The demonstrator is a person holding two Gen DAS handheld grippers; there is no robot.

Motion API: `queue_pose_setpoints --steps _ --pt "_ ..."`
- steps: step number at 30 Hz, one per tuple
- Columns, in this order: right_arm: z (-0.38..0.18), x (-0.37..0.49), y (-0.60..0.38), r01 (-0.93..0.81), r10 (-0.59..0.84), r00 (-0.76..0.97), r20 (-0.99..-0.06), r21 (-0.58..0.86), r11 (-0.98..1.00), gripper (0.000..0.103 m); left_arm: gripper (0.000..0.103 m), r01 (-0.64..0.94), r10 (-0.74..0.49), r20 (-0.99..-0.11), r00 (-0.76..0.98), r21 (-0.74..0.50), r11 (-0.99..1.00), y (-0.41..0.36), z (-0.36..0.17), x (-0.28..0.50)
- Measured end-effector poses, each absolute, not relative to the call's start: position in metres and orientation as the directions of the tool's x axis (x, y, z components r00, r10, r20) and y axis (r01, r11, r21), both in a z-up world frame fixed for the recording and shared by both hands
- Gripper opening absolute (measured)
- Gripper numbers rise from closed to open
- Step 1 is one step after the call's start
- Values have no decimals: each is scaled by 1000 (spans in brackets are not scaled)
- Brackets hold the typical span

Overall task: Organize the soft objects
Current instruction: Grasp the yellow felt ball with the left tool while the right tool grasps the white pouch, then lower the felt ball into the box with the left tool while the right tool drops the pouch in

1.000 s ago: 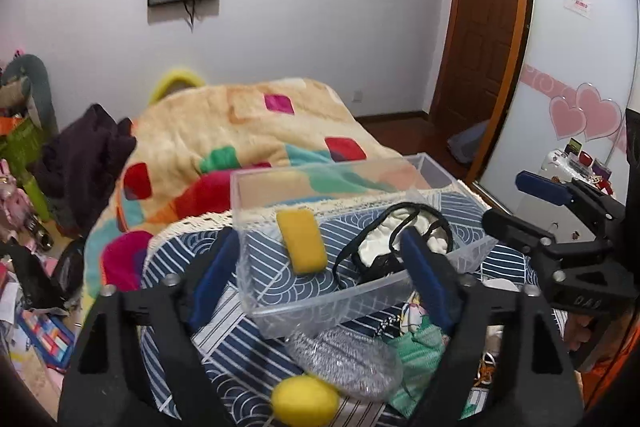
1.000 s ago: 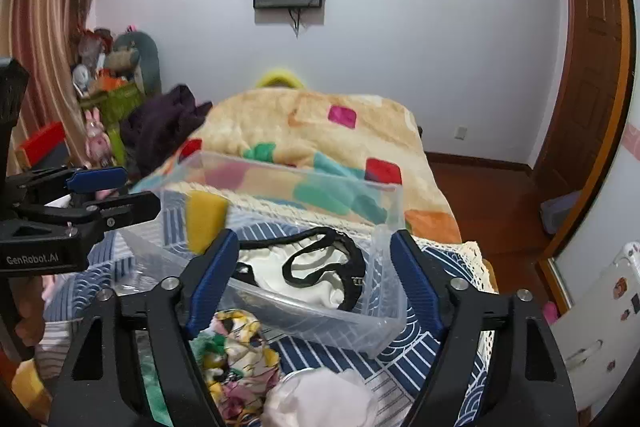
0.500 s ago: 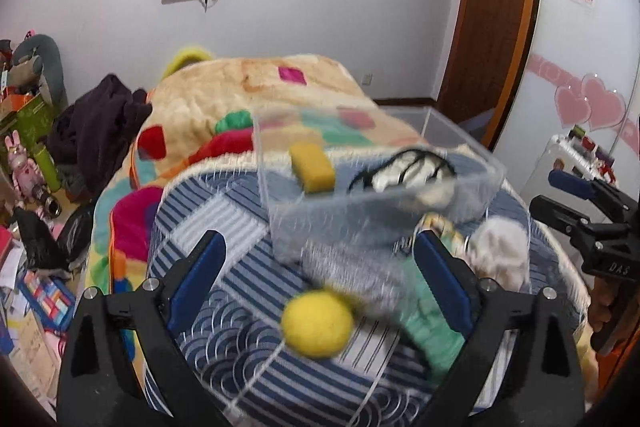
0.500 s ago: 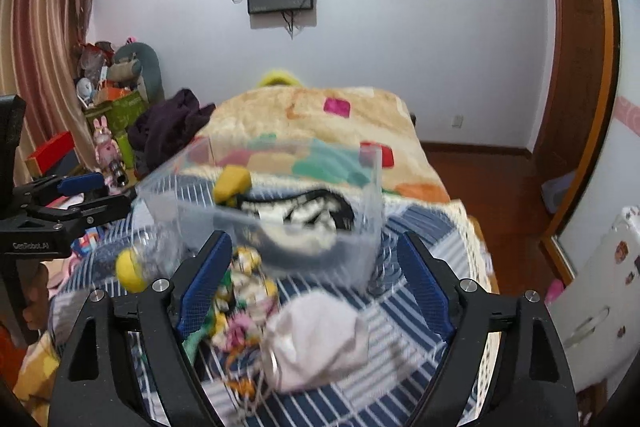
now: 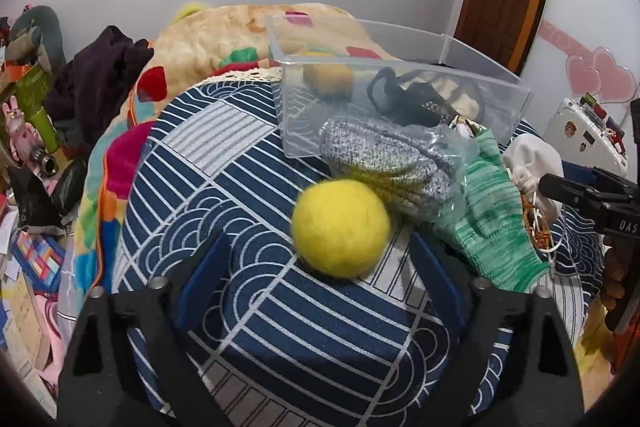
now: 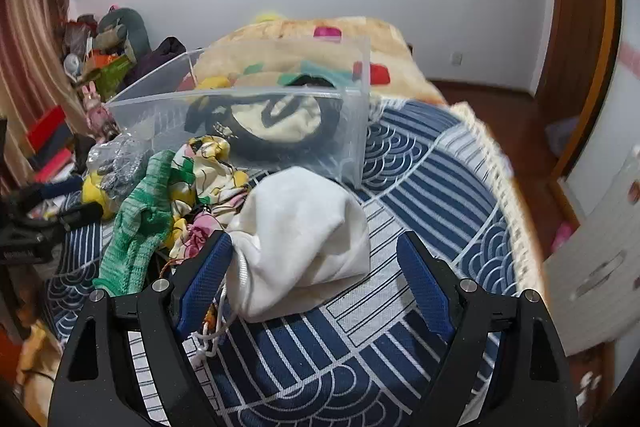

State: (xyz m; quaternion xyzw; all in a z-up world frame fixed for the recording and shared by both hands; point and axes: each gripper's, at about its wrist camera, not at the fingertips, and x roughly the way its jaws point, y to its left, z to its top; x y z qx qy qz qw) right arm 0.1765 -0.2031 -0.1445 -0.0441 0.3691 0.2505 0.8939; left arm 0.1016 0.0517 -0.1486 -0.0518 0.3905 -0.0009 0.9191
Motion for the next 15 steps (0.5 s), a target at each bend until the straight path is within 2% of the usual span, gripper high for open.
queue_pose_setpoints --steps 2,7,10,15 --pt "-147 180 -207 -480 445 579 -684 156 863 81 79 -35 -54 -719 693 -108 994 51 -150 104" --pt "-152 179 -203 -506 476 552 -685 179 844 67 67 -36 -52 -712 700 -107 994 49 -150 102" --pt "-154 178 -201 -517 495 540 -681 195 833 58 56 -34 -59 -713 698 -115 993 50 -150 102" --pt "-151 174 -199 -523 507 538 -673 206 827 32 45 -26 -78 -710 700 -134 991 50 -147 98"
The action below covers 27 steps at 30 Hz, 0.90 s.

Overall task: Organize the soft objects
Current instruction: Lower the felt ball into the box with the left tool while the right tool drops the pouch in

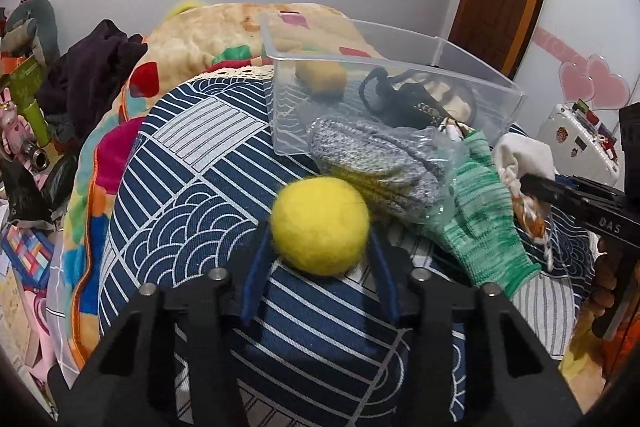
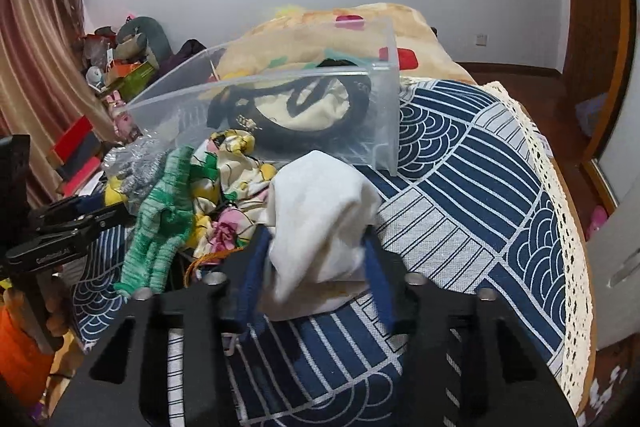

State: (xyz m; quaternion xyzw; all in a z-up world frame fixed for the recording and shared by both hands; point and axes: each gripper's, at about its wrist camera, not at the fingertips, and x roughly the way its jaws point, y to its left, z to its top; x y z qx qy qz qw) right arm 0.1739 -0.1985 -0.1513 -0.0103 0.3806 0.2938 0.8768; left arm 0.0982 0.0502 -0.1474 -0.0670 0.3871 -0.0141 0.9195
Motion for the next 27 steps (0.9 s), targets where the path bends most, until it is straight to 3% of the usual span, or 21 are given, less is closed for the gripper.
queue_pose_setpoints --steps 2,5,14,27 --pt "-148 171 -197 -525 504 546 -669 196 828 22 45 -29 -66 -706 705 -122 992 49 -146 96" --pt "-141 166 -196 -535 509 557 -656 186 824 20 45 -30 -58 -697 715 -114 993 48 -141 89" --pt "-102 155 -201 -532 508 653 -562 137 836 19 45 -75 -53 -634 772 -174 982 65 -112 81" --pt "-54 171 -179 -552 538 730 -421 102 828 20 45 -40 -32 -524 851 -126 991 57 -61 105"
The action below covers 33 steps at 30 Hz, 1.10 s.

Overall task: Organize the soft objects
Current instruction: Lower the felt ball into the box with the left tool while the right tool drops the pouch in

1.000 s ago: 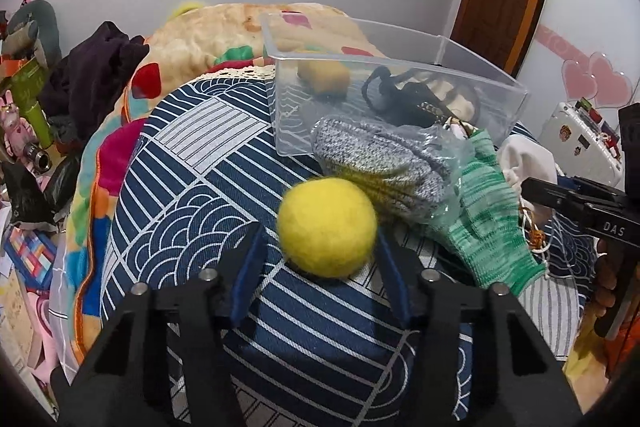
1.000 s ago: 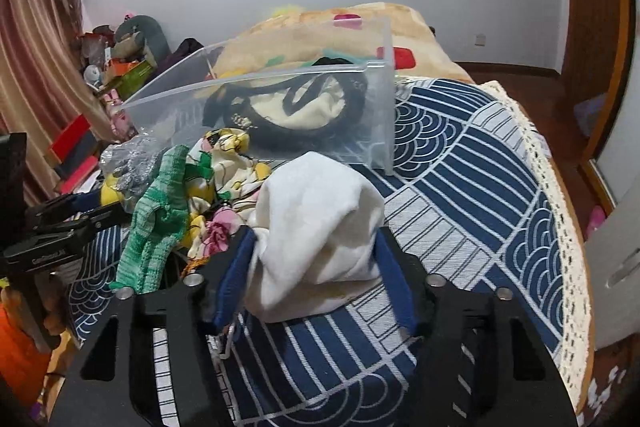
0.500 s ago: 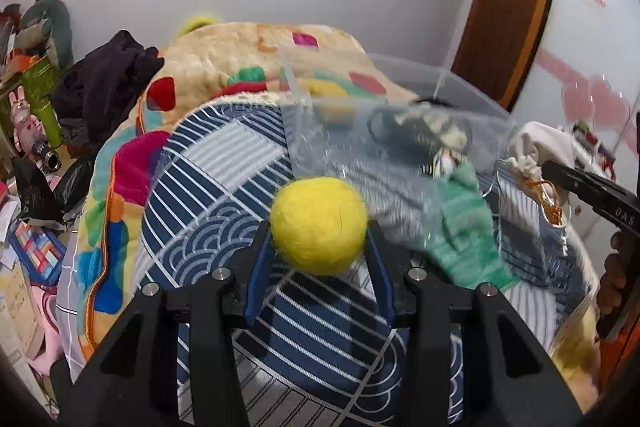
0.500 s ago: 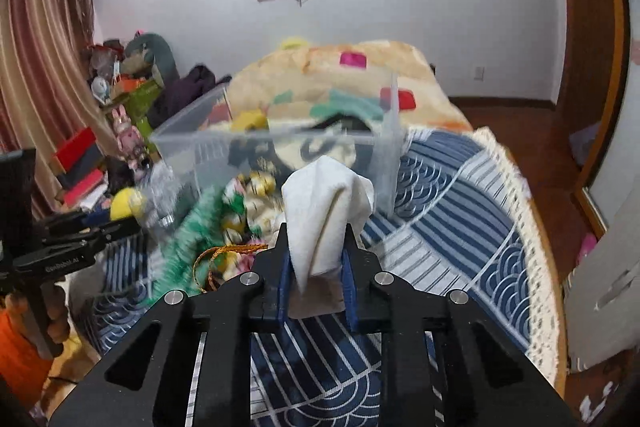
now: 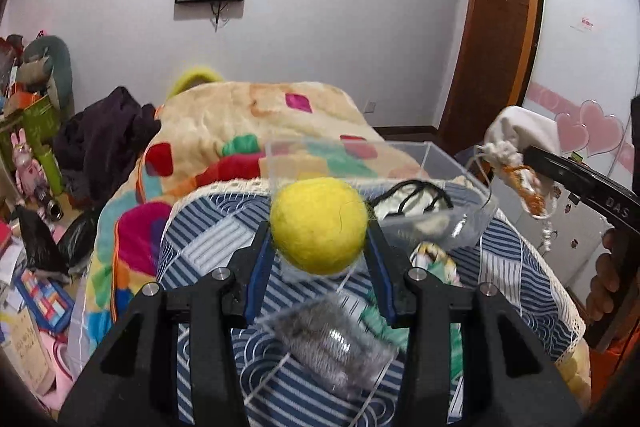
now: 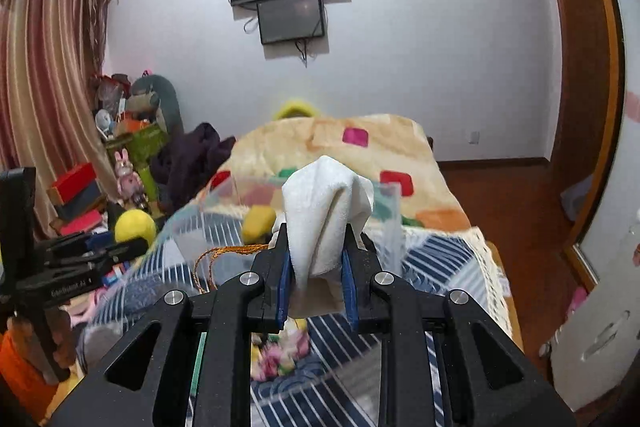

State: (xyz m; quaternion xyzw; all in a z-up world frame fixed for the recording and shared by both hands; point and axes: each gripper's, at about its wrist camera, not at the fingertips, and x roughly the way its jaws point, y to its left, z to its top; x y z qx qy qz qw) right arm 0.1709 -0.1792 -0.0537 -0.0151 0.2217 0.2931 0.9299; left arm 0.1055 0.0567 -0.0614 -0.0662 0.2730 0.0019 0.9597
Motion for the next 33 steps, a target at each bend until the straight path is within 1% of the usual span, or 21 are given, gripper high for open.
queue_pose_setpoints --steps 4,10,14,17,21,28,32,33 --pt "-49 183 -160 -556 542 736 -405 94 826 20 45 -27 -39 -526 849 -117 993 55 -58 122" --pt "-48 197 -134 -571 551 724 -414 86 816 20 45 -12 -55 -555 830 -117 993 53 -63 148" --pt "-50 208 -119 -586 563 702 -435 96 805 20 45 -30 -31 -579 815 -95 995 51 -73 160" --pt "-56 214 -110 -591 558 689 -463 89 802 20 45 -44 -49 -593 804 -141 989 57 -82 167" --pt "-71 222 -101 -595 549 651 -524 97 798 20 45 -56 -67 -607 792 -182 982 59 -90 176" --pt "-93 242 -87 -600 530 560 -636 130 789 20 45 -65 -29 -616 787 -130 989 49 -92 184" --pt "-102 246 -80 -612 512 523 -681 118 782 23 48 -51 -53 -615 787 -151 987 52 -91 182" --pt "-103 245 -80 -612 504 525 -686 107 783 24 50 -48 -60 -613 787 -159 986 53 -91 180"
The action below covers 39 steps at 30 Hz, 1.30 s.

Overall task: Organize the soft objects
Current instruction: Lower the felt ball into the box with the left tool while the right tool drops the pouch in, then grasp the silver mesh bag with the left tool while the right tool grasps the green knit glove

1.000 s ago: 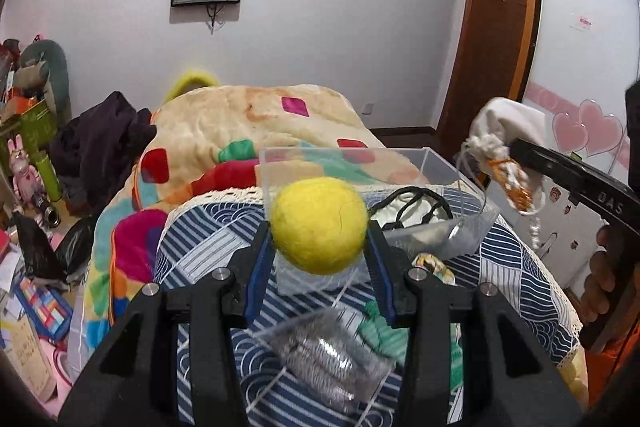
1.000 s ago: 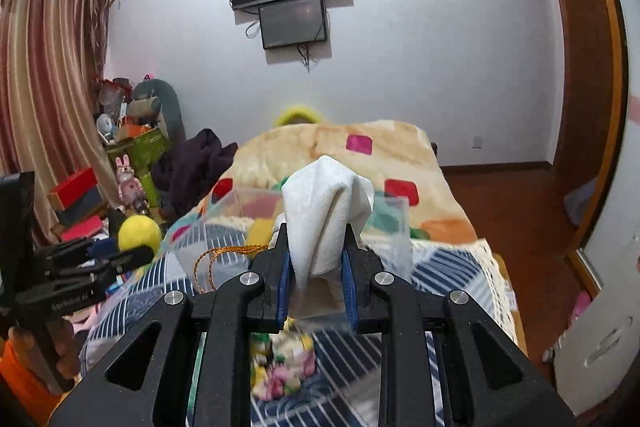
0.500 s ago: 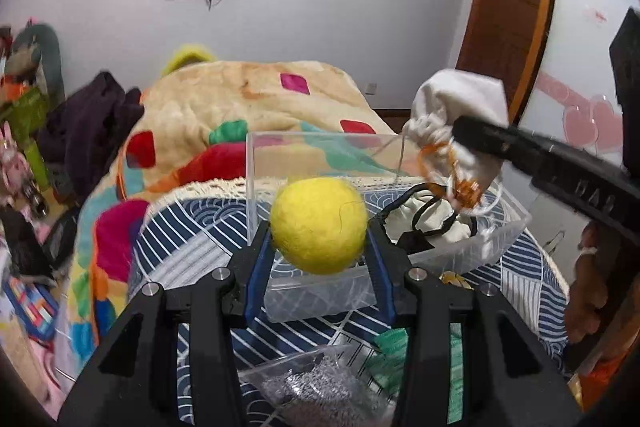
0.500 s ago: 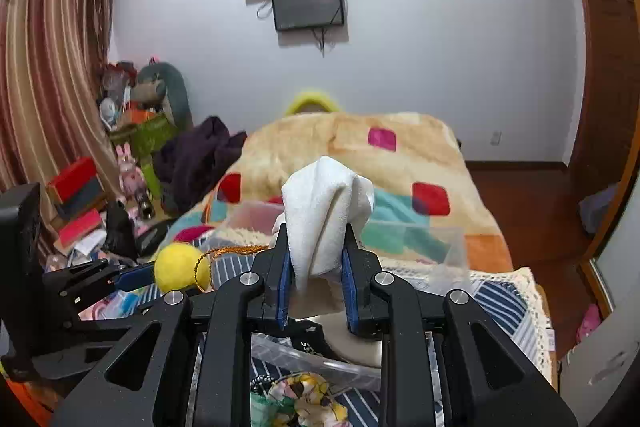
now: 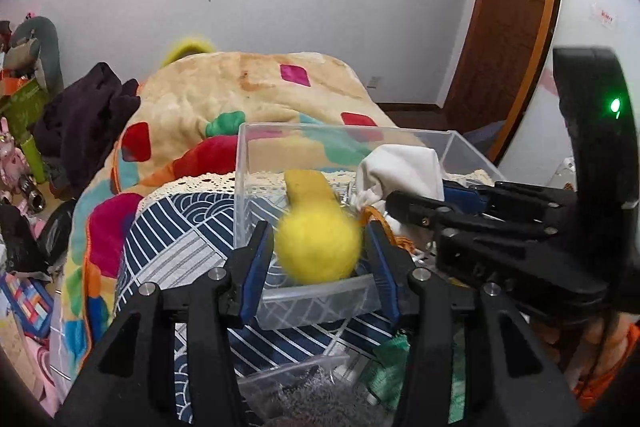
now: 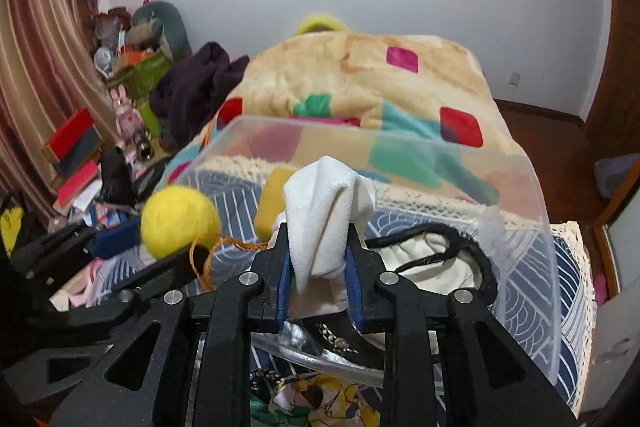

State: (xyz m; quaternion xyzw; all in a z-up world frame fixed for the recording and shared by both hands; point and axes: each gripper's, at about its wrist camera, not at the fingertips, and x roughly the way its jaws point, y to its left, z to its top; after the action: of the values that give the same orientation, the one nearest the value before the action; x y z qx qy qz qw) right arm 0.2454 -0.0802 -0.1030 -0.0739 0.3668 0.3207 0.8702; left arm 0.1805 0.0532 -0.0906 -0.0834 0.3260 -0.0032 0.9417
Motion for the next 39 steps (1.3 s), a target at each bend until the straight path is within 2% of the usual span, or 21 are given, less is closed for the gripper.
queue_pose_setpoints --steps 3,5,7,10,12,16,18,21,23,29,37,39 --pt "-102 238 -81 -604 468 569 -676 43 796 33 52 -40 -75 -609 790 -173 984 56 -88 176" --pt "-99 233 -84 -600 452 592 -667 9 800 36 52 -40 -75 -607 791 -174 984 57 -86 173" --pt "-95 230 -87 -601 451 608 -654 -8 799 38 52 -30 -89 -599 796 -186 982 57 -83 168" --pt "-83 221 -97 -601 470 636 -612 -11 799 48 53 -22 -96 -580 809 -193 981 57 -75 160" --pt "-76 219 -102 -605 493 642 -587 7 796 52 61 -14 -99 -567 818 -191 981 56 -70 153" --pt "-64 207 -113 -624 543 635 -550 50 780 56 69 -11 -68 -541 838 -141 990 50 -61 136" --pt "-62 198 -119 -630 561 636 -529 62 774 62 81 -8 -66 -534 843 -136 991 49 -59 126" --pt "-62 185 -123 -643 579 634 -513 66 763 63 91 -10 -68 -542 837 -139 990 49 -63 115" --pt "-66 176 -126 -651 587 628 -510 69 756 63 93 -17 -64 -562 825 -138 990 50 -70 108" --pt "-87 160 -122 -675 593 599 -538 58 735 63 93 -40 -69 -634 770 -156 987 55 -98 98" --pt "-124 152 -109 -714 597 507 -621 84 695 63 93 -40 -38 -697 716 -95 995 47 -131 93" --pt "-132 153 -107 -713 590 491 -641 94 695 59 93 -44 -39 -699 715 -101 994 47 -135 93"
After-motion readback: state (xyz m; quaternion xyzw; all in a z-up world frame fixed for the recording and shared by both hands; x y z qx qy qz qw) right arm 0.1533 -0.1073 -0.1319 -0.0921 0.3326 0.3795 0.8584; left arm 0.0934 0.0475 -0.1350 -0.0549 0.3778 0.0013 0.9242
